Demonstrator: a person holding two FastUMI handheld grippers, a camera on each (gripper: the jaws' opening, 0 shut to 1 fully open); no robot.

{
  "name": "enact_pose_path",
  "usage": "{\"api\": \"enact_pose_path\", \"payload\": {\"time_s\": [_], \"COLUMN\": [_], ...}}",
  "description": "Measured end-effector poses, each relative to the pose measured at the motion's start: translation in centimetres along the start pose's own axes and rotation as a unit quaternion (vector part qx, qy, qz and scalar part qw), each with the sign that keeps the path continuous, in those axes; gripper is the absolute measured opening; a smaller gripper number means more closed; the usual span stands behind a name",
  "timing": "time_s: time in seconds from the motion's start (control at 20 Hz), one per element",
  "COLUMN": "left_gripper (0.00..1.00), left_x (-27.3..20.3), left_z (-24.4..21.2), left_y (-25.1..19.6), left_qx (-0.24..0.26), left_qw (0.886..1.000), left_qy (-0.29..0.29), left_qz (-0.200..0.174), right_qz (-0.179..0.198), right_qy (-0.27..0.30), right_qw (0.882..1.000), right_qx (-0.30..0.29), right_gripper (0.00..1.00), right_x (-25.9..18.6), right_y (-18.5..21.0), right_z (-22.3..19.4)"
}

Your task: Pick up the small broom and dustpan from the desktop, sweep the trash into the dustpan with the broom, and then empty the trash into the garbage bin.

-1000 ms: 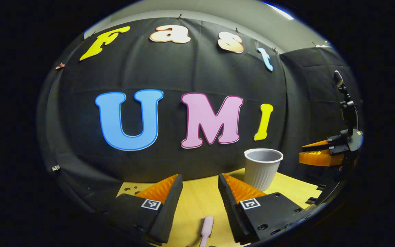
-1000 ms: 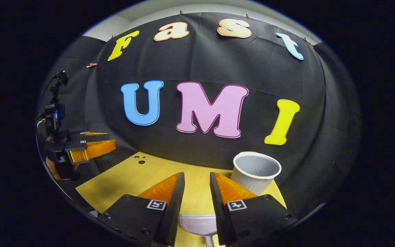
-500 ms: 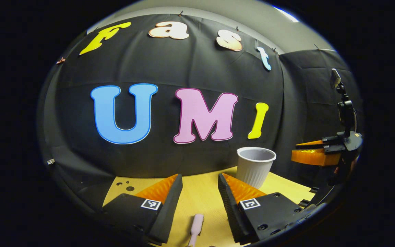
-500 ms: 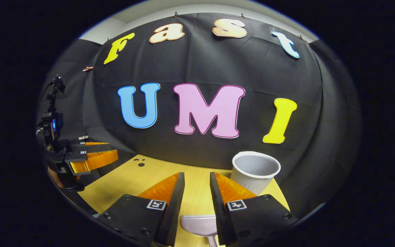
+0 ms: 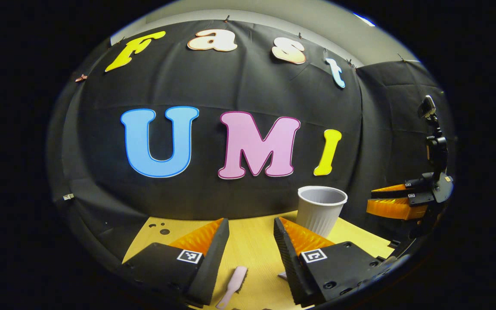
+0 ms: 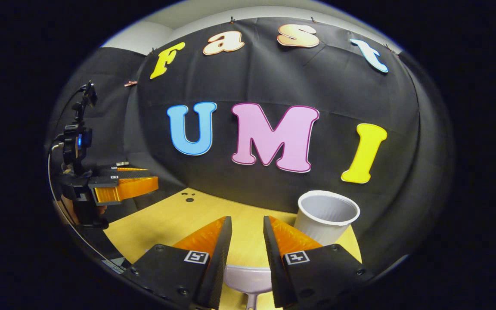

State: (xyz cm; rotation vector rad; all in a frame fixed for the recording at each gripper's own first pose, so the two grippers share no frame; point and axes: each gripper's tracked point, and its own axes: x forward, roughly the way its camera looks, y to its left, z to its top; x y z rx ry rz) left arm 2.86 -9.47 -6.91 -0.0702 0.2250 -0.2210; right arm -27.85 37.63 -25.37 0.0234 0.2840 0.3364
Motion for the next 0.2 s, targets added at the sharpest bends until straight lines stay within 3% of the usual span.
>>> {"api": "enact_pose_path", "payload": {"time_s": [0.2], "left_gripper": [0.69], "left_x": [-0.84], "left_z": [-0.38], "left_y": [-0.83], "left_qx": [0.001], "left_qw": [1.000], "left_qy": [0.011], "left_qz": [0.019], "right_qz": [0.040], "right_qy": [-0.007], "right_qw": [0.999], "right_qx": [-0.003], "right_gripper": [0.49], "right_x": [-0.25], "right_y": [1.16], "right_z": [-0.33]}}
